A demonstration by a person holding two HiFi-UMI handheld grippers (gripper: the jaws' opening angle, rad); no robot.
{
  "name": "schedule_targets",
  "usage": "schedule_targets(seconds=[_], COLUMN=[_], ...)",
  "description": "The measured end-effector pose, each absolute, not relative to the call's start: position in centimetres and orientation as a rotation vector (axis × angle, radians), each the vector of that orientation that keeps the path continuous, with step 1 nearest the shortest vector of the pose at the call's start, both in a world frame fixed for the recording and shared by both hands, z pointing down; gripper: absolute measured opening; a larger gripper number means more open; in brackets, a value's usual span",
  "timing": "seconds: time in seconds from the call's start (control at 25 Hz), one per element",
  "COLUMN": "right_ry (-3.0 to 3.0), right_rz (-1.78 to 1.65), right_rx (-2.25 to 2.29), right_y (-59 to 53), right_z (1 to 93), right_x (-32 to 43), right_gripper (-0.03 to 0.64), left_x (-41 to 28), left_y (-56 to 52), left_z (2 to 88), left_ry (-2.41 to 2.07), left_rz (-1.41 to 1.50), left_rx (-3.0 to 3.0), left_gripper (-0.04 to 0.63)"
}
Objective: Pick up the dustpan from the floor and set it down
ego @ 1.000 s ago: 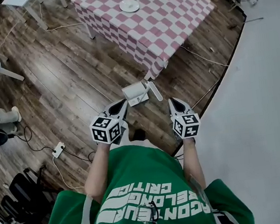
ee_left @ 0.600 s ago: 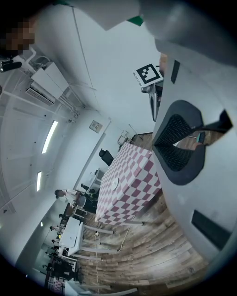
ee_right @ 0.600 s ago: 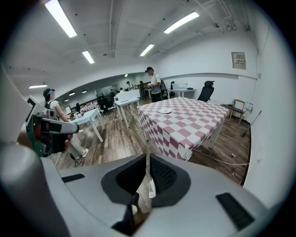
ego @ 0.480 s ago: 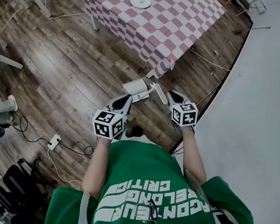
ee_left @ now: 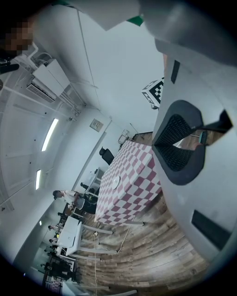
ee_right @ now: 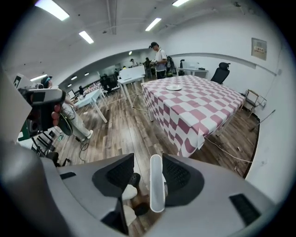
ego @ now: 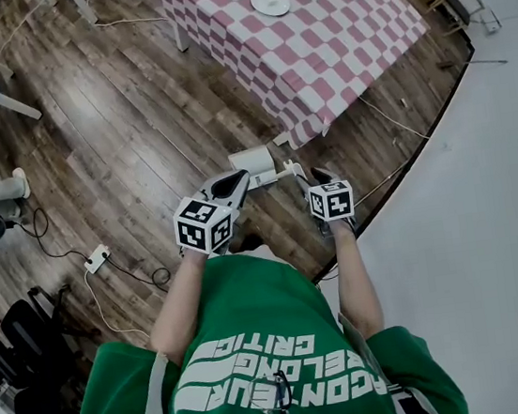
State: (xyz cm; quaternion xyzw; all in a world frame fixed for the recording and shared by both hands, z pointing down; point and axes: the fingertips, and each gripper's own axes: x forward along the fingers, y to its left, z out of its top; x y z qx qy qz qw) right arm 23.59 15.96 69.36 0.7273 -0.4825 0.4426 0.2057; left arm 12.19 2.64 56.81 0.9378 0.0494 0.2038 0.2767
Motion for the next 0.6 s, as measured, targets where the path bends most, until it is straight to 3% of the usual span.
schedule_targets(seconds=[0.28, 0.6], right_ry=[-1.262, -1.183], right_rz=[1.326, 1.434], right_rx=[1.862, 1.709], right_y=[14.5, 13.8], right_z=[73.8, 78.8], right_x=[24.1, 25.0], right_gripper=[0.213, 0.215], left_x=[13.2, 13.8], left_y=[1.6, -0.3], left_z=[57.2, 57.7], left_ry=[0.138, 0.144], left_rz=[0.561, 0.568], left_rx=[2.519, 2.520], left_gripper=[-0.005, -0.005])
